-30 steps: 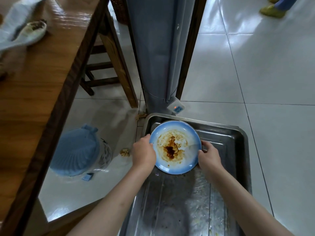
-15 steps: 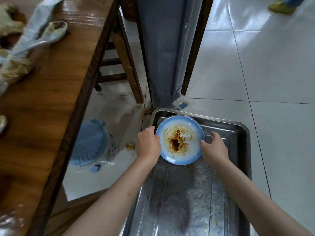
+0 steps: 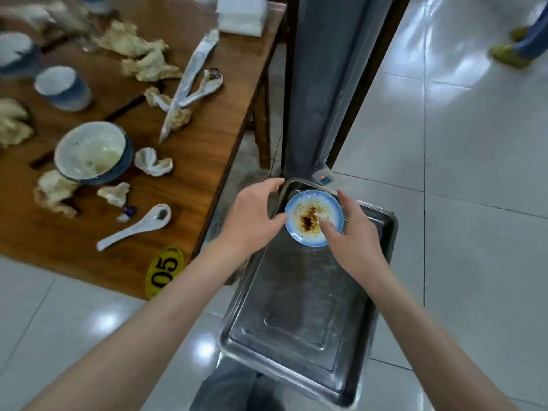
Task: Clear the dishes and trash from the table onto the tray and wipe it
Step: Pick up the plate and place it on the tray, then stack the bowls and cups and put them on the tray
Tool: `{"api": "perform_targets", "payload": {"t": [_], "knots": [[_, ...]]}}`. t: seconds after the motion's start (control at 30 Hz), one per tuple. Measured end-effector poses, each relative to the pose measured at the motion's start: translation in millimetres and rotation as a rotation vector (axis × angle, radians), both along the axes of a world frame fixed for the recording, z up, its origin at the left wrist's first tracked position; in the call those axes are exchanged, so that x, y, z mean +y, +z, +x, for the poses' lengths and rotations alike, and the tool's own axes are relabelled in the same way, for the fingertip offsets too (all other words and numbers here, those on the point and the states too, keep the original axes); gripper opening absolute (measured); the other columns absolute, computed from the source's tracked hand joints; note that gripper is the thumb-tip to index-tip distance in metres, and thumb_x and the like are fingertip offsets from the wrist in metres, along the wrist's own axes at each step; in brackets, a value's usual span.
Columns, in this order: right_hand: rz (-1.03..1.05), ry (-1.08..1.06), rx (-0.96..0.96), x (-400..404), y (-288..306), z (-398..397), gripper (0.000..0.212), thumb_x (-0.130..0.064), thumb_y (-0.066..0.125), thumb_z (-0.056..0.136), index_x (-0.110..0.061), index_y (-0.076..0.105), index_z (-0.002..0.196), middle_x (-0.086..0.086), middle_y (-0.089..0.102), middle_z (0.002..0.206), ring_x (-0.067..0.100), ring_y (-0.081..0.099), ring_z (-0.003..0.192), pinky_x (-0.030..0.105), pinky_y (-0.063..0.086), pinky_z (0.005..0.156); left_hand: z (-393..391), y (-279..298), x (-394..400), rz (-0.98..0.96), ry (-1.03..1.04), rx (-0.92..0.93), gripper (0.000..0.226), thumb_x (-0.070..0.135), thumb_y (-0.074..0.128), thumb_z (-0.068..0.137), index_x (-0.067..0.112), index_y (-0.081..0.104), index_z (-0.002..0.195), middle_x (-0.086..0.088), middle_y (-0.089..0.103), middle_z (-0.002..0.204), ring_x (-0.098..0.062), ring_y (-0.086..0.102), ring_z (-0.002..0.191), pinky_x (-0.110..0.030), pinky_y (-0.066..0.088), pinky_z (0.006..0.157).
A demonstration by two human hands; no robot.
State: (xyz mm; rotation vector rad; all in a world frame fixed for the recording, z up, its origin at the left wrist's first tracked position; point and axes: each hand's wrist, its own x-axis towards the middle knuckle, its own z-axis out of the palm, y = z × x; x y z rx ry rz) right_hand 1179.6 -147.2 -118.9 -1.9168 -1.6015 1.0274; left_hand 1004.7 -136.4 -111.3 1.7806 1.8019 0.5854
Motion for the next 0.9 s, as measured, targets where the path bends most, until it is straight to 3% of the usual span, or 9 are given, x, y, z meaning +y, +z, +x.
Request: {"api": "perform_targets", "payload": {"t": [0.13, 0.2, 0.27, 0.37, 0.47, 0.53, 0.63, 0.77, 0.9], "knots": [[0.061, 0.136, -0.011, -34, 61, -13, 0.063, -0.024, 0.060, 0.089, -0.023, 0.029, 0.144, -0.003, 0.046, 0.138, 0.014, 0.043, 0.123, 0.028, 0.038, 0.103, -37, 62, -44, -0.004, -0.002, 0.001, 0.079, 0.026, 0.078, 0.074, 0.027, 0.036, 0.141, 0.009, 0.046, 0.139, -0.004, 0.040, 0.126, -0.015, 0.030, 0.096], [0.075, 0.197, -0.002, -49, 91, -23, 0.064, -0.024, 0.060, 0.089, -0.024, 0.028, 0.144, -0.005, 0.044, 0.140, 0.013, 0.041, 0.125, 0.023, 0.035, 0.101, -60, 94, -71, 0.000, 0.035, -0.008, 0.081, 0.029, 0.078, 0.074, 0.028, 0.034, 0.141, 0.012, 0.043, 0.140, 0.006, 0.035, 0.122, -0.004, 0.027, 0.092], [0.076, 0.251, 0.007, -60, 119, -38, 0.065, -0.025, 0.059, 0.089, -0.026, 0.026, 0.145, -0.005, 0.042, 0.141, 0.013, 0.039, 0.127, 0.025, 0.035, 0.103, -84, 123, -96, 0.003, 0.088, -0.025, 0.082, 0.030, 0.078, 0.073, 0.028, 0.033, 0.142, 0.011, 0.043, 0.140, 0.009, 0.032, 0.119, -0.005, 0.025, 0.092], [0.094, 0.340, 0.007, -70, 151, -64, 0.066, -0.025, 0.058, 0.090, -0.026, 0.024, 0.146, -0.005, 0.039, 0.144, 0.013, 0.037, 0.129, 0.034, 0.035, 0.107, -117, 157, -124, 0.013, 0.192, -0.055, 0.084, 0.028, 0.080, 0.071, 0.026, 0.035, 0.142, 0.007, 0.047, 0.138, -0.007, 0.043, 0.124, -0.018, 0.032, 0.096], [0.131, 0.441, -0.001, -83, 175, -100, 0.067, -0.025, 0.059, 0.089, -0.024, 0.023, 0.146, -0.008, 0.037, 0.145, 0.007, 0.033, 0.130, 0.021, 0.027, 0.103, -152, 185, -157, 0.038, 0.324, -0.102, 0.082, 0.026, 0.081, 0.070, 0.028, 0.037, 0.140, 0.011, 0.049, 0.135, -0.004, 0.046, 0.119, -0.018, 0.034, 0.092], [0.151, 0.501, -0.041, -96, 185, -129, 0.067, -0.027, 0.059, 0.089, -0.024, 0.023, 0.146, -0.007, 0.042, 0.142, 0.006, 0.036, 0.127, 0.017, 0.025, 0.097, -177, 198, -182, 0.074, 0.383, -0.095, 0.081, 0.025, 0.081, 0.070, 0.030, 0.039, 0.139, 0.015, 0.049, 0.131, -0.015, 0.055, 0.107, -0.017, 0.038, 0.085], [0.118, 0.562, -0.008, -111, 193, -168, 0.067, -0.026, 0.059, 0.090, -0.025, 0.022, 0.146, -0.007, 0.040, 0.142, 0.007, 0.036, 0.128, 0.024, 0.033, 0.102, -211, 208, -212, 0.100, 0.443, -0.074, 0.080, 0.024, 0.081, 0.070, 0.028, 0.040, 0.138, 0.013, 0.050, 0.131, -0.032, 0.057, 0.098, -0.025, 0.046, 0.081], [0.126, 0.626, -0.013, -128, 204, -231, 0.065, -0.027, 0.058, 0.091, -0.022, 0.024, 0.146, -0.008, 0.037, 0.144, 0.009, 0.031, 0.133, 0.024, 0.028, 0.106, -274, 216, -244, 0.098, 0.475, -0.120, 0.081, 0.027, 0.080, 0.071, 0.028, 0.038, 0.139, 0.007, 0.051, 0.133, -0.012, 0.049, 0.120, -0.023, 0.035, 0.096], [0.164, 0.671, -0.053, -143, 214, -305, 0.065, -0.028, 0.057, 0.091, -0.020, 0.024, 0.146, -0.006, 0.034, 0.148, 0.012, 0.030, 0.135, 0.026, 0.024, 0.108, -353, 232, -271, 0.128, 0.501, -0.132, 0.080, 0.027, 0.079, 0.071, 0.030, 0.037, 0.139, 0.009, 0.052, 0.132, -0.007, 0.046, 0.121, -0.022, 0.031, 0.097]]}}
